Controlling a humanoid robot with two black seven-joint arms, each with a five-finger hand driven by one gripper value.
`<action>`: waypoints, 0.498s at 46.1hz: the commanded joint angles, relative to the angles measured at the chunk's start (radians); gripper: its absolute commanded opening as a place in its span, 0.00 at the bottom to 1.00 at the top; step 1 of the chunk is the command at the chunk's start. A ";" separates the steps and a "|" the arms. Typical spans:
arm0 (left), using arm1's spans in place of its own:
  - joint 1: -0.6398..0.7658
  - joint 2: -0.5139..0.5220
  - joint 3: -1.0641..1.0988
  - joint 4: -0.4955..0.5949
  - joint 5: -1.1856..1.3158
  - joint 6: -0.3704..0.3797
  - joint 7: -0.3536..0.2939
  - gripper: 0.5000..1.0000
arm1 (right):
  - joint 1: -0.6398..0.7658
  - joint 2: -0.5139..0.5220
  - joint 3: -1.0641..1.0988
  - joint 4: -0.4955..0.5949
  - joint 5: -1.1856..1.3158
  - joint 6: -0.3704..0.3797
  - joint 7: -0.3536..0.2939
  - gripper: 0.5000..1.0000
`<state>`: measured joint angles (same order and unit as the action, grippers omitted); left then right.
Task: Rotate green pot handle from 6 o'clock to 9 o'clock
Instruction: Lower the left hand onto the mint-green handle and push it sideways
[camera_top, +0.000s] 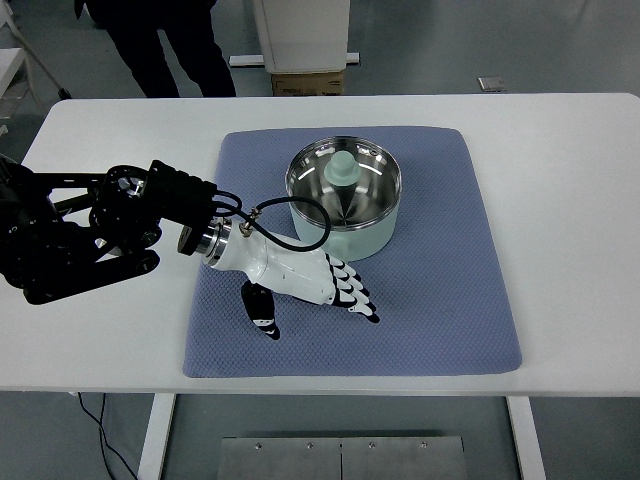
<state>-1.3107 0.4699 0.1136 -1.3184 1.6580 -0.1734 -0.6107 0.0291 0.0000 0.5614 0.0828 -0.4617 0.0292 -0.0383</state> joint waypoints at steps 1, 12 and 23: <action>-0.004 0.006 0.000 -0.001 0.000 -0.001 0.000 1.00 | 0.000 0.000 0.000 0.000 0.000 0.000 0.000 1.00; -0.018 0.033 0.003 -0.001 0.000 -0.003 0.000 1.00 | 0.000 0.000 0.000 0.000 0.000 0.000 0.000 1.00; -0.038 0.045 0.034 -0.001 0.000 -0.003 0.000 1.00 | 0.000 0.000 0.000 0.000 0.000 0.000 0.000 1.00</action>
<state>-1.3465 0.5106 0.1448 -1.3194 1.6581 -0.1766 -0.6108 0.0291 0.0000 0.5615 0.0828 -0.4617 0.0291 -0.0384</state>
